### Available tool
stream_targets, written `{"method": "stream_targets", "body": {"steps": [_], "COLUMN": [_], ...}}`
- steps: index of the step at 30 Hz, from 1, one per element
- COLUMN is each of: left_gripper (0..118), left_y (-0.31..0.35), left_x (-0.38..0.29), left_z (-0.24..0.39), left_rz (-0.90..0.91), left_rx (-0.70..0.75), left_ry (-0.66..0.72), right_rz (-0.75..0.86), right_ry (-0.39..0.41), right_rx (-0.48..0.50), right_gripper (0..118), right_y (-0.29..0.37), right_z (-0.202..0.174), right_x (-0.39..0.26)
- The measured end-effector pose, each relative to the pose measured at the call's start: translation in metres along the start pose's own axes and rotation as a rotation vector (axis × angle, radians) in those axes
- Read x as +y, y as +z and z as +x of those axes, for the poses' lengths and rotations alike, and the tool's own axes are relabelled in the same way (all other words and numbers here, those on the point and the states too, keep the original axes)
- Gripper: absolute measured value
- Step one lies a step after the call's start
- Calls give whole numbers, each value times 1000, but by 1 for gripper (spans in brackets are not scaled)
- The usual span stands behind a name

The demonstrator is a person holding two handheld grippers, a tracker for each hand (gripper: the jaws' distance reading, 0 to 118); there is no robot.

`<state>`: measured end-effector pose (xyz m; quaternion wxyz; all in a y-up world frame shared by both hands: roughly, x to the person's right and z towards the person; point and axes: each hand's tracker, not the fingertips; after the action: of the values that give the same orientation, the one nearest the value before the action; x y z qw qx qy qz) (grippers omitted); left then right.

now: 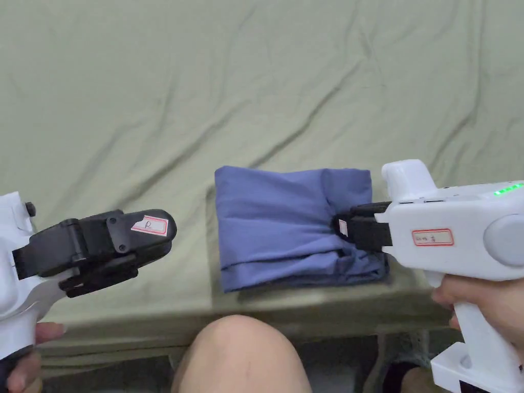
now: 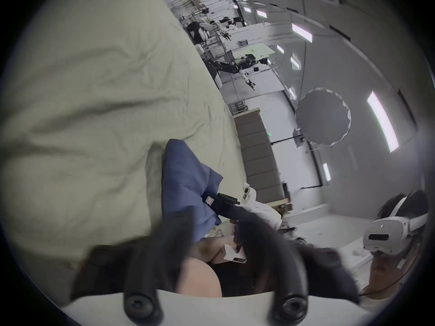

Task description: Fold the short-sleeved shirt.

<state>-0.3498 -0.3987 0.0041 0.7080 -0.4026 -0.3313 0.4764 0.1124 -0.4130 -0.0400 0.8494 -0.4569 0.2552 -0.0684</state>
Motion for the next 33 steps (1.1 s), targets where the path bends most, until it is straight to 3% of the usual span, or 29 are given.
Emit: {"method": "stream_targets", "body": {"steps": [1, 2, 6, 7, 9, 12, 13, 14, 15, 16, 18, 21, 24, 28, 33], "left_gripper": [105, 118, 118, 118, 118, 118, 112, 103, 91, 24, 24, 24, 24, 24, 25], "left_y": [-8, -18, -75, -89, -107, -151, -161, -166, -168, -173, -158, -127, -83, 5, 125], "left_x": [5, 8, 32, 31, 38, 29, 23, 18, 14, 16, 25, 36, 50, 84, 149], "left_z": [-10, -19, -67, -58, -48, -45, -39, -29, -22, -30, -35, -13, 8, 11, 0], "left_rz": [-15, -42, -151, -163, -142, -227, -267, -272, -267, -295, -296, -273, -289, -263, -230], "left_rx": [-5, 3, 17, 7, -148, -129, -99, -29, 98, 166, 26, 141, 227, 450, 899], "left_ry": [16, 24, 92, 111, 101, 84, 26, -127, -223, -220, -13, -196, -279, -370, -428], "right_rz": [3, 7, -10, -11, -8, 6, 7, 6, 6, 6, 10, 44, 75, 115, 132], "right_ry": [9, 12, -14, -12, -1, 44, 49, 56, 62, 66, 75, 73, 77, 100, 86], "right_rx": [0, 4, 13, 11, 6, -16, -21, -29, -43, -59, -67, -56, -48, -24, -9], "right_gripper": [2, 2, 2, 2, 2, 2, 2, 2, 2, 2, 2, 2, 2, 2, 2], "right_y": [-1, -2, -2, -2, 1, 4, 5, 7, 10, 13, 23, 45, 66, 82, 83], "right_z": [1, 3, 1, 1, -5, -11, -13, -16, -18, -20, -24, -33, -46, -66, -97], "right_x": [-2, -3, 3, 2, 3, 0, 0, 1, 2, 3, 4, 4, 2, -5, -17]}}
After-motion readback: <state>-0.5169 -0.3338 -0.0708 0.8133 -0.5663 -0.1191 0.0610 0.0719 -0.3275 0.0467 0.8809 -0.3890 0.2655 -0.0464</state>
